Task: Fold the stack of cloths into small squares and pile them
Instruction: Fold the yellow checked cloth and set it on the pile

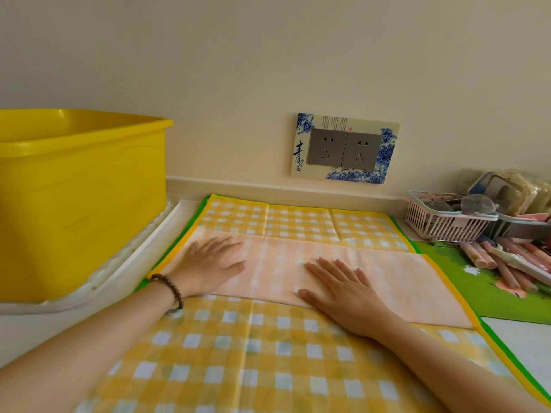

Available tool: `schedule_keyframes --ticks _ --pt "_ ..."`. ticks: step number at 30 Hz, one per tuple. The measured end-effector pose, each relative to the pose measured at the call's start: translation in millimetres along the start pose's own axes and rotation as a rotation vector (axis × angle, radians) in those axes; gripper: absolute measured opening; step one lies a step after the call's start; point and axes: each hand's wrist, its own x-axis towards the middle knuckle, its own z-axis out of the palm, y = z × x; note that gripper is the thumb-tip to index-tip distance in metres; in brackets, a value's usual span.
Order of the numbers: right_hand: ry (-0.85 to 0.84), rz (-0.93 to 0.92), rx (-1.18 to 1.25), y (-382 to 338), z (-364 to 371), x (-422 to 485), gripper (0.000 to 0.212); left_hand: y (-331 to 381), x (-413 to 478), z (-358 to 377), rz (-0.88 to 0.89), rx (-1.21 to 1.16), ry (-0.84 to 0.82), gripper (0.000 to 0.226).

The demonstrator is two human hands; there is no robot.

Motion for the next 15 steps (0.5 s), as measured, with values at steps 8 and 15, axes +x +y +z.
schedule_keyframes --ticks 8,15 --pt "0.007 -0.005 0.016 -1 0 0 0.082 -20 -1 -15 -0.059 0.024 -0.002 0.065" --pt "0.098 0.007 0.133 -1 -3 -1 0.074 40 43 -37 0.131 -0.14 0.025 0.068"
